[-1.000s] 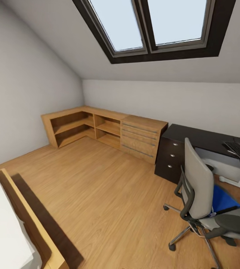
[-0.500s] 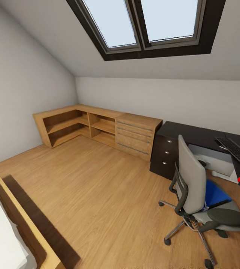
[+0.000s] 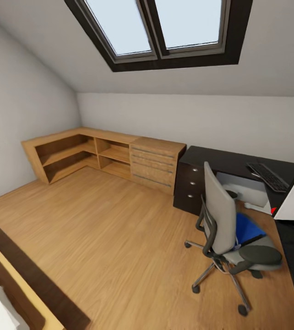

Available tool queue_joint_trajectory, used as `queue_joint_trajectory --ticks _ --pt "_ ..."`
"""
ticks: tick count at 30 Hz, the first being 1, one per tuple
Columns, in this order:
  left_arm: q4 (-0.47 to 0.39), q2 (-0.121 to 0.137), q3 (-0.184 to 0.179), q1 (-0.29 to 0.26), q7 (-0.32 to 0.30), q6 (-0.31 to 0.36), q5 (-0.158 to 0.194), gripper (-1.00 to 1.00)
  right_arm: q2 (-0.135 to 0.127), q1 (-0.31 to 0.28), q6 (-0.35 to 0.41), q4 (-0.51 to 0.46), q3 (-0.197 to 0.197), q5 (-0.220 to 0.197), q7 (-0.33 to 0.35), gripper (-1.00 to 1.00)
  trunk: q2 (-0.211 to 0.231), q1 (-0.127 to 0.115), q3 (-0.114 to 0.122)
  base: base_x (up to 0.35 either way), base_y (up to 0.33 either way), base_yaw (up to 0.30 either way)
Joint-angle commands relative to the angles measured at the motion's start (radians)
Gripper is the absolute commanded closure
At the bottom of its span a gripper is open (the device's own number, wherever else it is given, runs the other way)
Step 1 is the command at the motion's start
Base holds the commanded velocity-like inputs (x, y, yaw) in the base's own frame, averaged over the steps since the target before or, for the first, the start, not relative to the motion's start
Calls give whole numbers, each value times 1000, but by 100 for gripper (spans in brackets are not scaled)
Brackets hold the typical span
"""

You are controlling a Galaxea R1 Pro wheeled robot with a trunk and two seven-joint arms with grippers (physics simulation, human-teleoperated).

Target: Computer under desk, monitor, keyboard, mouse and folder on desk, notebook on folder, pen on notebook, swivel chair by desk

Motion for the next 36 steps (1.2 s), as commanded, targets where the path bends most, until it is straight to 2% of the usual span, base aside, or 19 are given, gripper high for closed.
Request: queue_joint_trajectory --ticks 1,13,18,20,26,30,33,35,36 --pt "-2 0 -1 1 -1 1 11 -100 1 -1 -3 1 0 0 -3 -100 -1 0 -1 0 0 -269" --pt "-33 -4 0 1 -1 -15 12 -100 0 -1 -3 1 0 1 -4 -100 -1 0 -1 0 0 -273" --pt "-83 23 4 1 0 -78 14 -100 0 -1 -3 1 1 1 -3 -100 -1 0 -1 0 0 -274" --pt "-92 30 6 1 1 -93 13 -100 0 -1 -3 1 1 1 -3 -100 -15 8 -7 0 0 -274" --pt "-101 37 8 1 6 -101 13 -100 1 -1 -3 1 1 1 -3 -100 -57 31 -26 0 0 -274" --pt "-121 60 21 1 6 -92 15 -100 0 -1 -3 1 1 1 -2 -100 -85 46 -39 0 0 -274" --pt "-132 82 37 1 4 -54 19 -100 0 -1 -3 1 1 1 -3 -100 -106 58 -48 0 0 -274" --pt "-201 90 43 1 4 35 22 -100 0 -1 -3 1 0 1 -3 -100 -120 65 -54 0 0 -274" --pt "-266 90 44 1 5 108 22 -100 0 -1 -2 1 0 1 -3 -100 -127 69 -57 0 0 -274"
